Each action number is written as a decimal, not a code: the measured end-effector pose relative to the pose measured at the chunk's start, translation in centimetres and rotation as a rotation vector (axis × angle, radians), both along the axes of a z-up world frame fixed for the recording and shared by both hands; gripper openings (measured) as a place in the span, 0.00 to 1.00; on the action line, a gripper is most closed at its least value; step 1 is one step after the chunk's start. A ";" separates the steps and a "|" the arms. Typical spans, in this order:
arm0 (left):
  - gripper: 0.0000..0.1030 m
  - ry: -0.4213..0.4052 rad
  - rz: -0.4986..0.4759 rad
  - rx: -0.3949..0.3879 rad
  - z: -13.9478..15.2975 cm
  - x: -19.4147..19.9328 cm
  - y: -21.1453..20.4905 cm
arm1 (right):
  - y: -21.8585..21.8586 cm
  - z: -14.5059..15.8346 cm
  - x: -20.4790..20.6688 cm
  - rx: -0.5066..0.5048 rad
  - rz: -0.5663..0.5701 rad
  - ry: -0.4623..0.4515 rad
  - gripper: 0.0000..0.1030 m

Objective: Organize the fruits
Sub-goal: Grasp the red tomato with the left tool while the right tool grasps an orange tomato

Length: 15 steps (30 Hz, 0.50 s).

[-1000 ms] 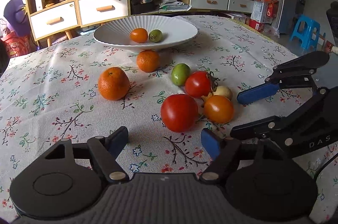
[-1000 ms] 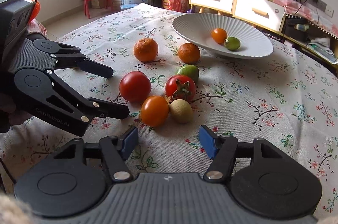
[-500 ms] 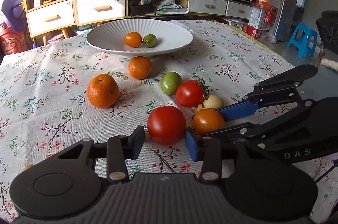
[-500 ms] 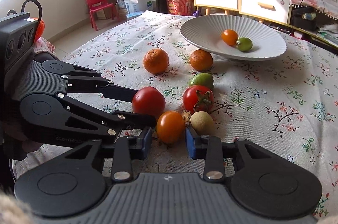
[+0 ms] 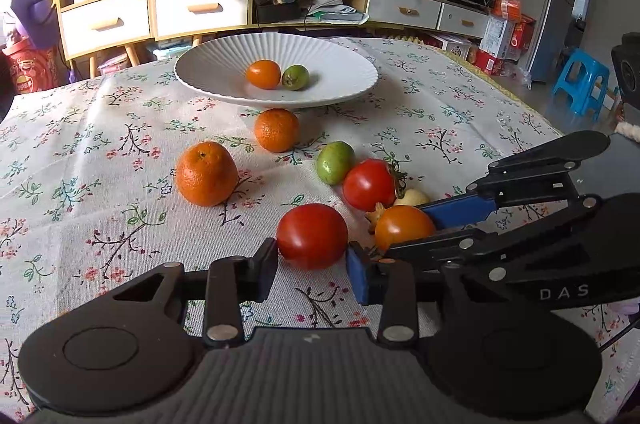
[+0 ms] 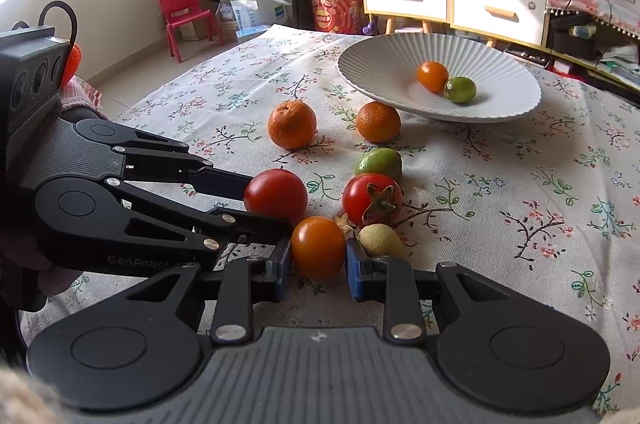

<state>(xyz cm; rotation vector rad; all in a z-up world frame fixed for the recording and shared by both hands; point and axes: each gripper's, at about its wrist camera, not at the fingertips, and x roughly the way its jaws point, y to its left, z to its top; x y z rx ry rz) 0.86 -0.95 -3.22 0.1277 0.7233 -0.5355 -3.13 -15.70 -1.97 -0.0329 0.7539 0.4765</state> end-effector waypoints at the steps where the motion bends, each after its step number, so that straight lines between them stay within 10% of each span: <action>1: 0.33 0.001 0.005 -0.003 0.2 0.1 0.1 | 0.0 0.1 0.0 0.004 -0.002 -0.001 0.25; 15: 0.13 0.033 0.030 -0.014 1.6 1.5 0.3 | -0.6 2.8 2.4 0.056 -0.086 -0.034 0.25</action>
